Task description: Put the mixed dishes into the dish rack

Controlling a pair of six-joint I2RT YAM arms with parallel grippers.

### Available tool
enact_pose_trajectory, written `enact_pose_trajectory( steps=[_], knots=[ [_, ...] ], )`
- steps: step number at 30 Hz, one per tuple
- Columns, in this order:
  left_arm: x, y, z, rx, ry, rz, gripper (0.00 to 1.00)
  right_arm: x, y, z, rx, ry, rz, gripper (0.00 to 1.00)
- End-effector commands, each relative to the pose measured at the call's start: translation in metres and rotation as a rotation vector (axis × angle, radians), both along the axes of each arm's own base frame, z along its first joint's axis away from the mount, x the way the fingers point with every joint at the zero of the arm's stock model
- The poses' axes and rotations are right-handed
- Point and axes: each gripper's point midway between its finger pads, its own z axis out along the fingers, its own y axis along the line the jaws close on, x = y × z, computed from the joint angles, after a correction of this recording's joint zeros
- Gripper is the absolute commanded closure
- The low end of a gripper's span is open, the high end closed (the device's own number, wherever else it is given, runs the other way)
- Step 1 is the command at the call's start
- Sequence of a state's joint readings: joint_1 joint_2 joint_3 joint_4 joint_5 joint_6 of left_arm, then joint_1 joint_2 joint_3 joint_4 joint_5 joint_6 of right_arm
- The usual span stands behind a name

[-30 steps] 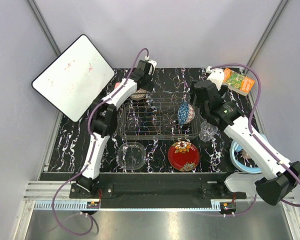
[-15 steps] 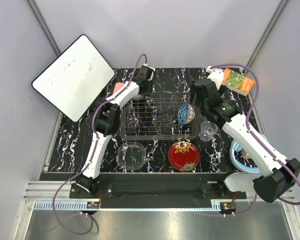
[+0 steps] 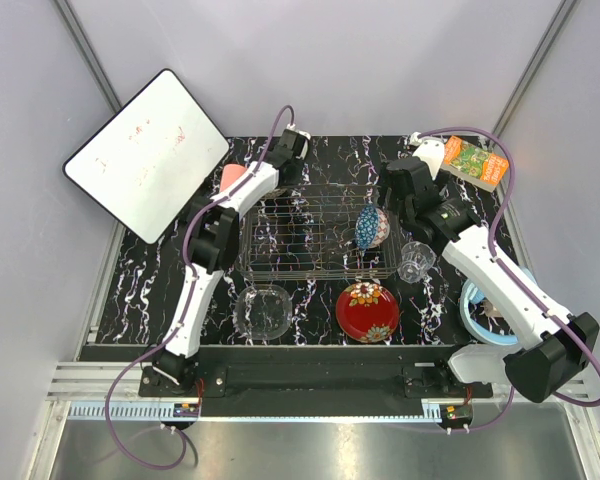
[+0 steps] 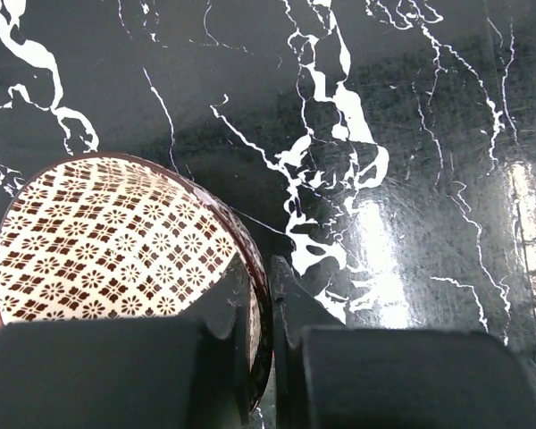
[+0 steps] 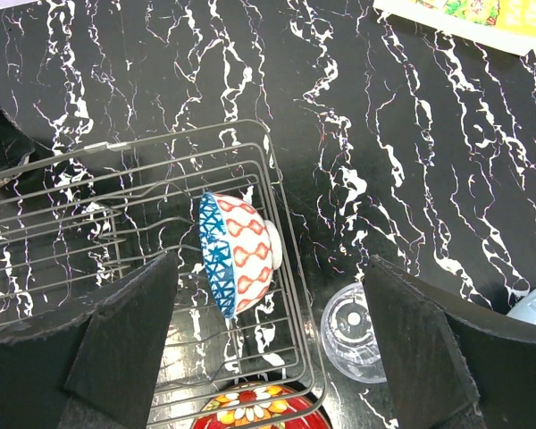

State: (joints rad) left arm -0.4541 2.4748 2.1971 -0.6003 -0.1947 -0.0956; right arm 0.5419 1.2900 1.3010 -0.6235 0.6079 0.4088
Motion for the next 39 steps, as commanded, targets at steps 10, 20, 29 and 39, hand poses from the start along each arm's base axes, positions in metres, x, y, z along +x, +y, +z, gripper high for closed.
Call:
enact_pose_trajectory(
  steps=[10,20,29,39],
  knots=[
    [-0.015,0.017,0.118,-0.326,-0.045,0.066,1.0,0.004,-0.005,0.017,0.014,-0.058,-0.023,0.09],
    [-0.03,-0.003,0.285,-0.559,-0.297,-0.092,1.0,0.004,-0.013,0.001,-0.033,-0.039,-0.056,0.1],
    [-0.212,-0.076,0.302,-1.002,0.175,-0.539,1.0,0.005,-0.03,0.015,-0.045,-0.061,-0.136,0.1],
    [-0.326,-0.153,0.262,-1.132,0.596,-0.724,1.0,-0.001,-0.047,0.025,-0.051,-0.072,-0.177,0.11]
  ],
)
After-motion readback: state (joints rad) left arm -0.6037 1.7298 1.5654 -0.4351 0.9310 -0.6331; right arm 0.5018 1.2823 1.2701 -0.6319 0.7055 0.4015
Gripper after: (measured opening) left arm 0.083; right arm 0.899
